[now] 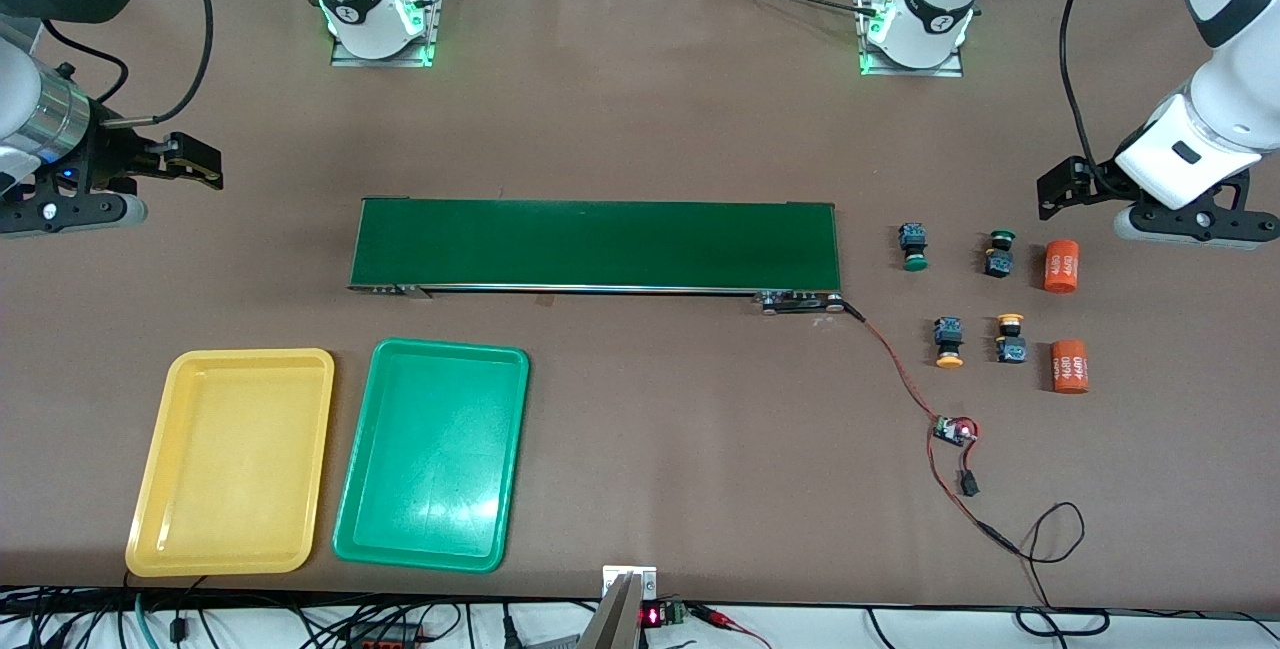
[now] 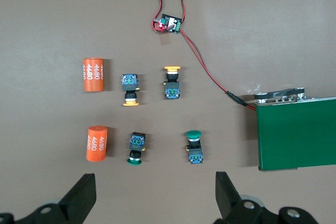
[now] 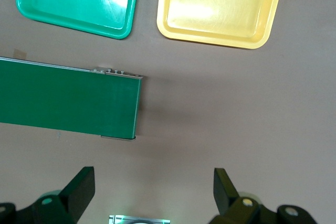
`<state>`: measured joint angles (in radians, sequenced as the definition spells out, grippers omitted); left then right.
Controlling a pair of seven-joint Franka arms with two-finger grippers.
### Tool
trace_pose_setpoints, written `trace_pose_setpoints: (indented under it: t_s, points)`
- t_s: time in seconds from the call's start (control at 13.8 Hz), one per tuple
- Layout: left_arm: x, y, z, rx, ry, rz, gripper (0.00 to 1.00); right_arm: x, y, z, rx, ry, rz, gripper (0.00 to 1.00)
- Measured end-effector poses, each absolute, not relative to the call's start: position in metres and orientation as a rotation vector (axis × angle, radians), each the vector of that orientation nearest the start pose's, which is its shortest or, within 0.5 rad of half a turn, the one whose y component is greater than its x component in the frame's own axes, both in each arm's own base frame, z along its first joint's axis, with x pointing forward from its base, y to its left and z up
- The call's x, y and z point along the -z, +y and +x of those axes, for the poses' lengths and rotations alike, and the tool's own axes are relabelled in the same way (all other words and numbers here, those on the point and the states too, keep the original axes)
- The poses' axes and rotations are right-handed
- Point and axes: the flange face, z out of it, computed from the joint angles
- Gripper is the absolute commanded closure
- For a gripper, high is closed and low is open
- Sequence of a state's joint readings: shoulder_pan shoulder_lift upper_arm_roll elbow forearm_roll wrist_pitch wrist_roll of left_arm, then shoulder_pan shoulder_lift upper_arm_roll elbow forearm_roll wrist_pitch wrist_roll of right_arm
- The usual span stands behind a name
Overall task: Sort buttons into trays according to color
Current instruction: 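Grasp the yellow-capped button with the left gripper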
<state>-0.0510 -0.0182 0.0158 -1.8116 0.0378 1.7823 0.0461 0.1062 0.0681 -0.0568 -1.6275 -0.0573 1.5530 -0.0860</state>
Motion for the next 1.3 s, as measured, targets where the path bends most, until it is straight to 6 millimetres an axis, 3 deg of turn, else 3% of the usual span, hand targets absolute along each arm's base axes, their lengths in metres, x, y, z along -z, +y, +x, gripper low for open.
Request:
trace_pose_setpoints:
  t_s: [0.51,0.8,0.87,1.3]
  points:
    - [-0.526,-0.019,0.557,-0.103,0.135,-3.1,0.0,-0.559,0.023,0.567,-0.229,-0.219,-3.184,0.0]
    - [-0.513,-0.024,0.588,-0.224,0.139,-3.092,0.0,-0.559,0.023,0.567,-0.228,-0.219,-3.185,0.0]
    - [-0.499,-0.027,0.598,-0.255,0.145,-3.089,0.0,-0.559,0.023,0.567,-0.227,-0.219,-3.185,0.0]
    - [-0.35,-0.027,0.663,-0.161,0.147,-3.099,0.0,-0.56,0.023,0.567,-0.226,-0.214,-3.186,0.0]
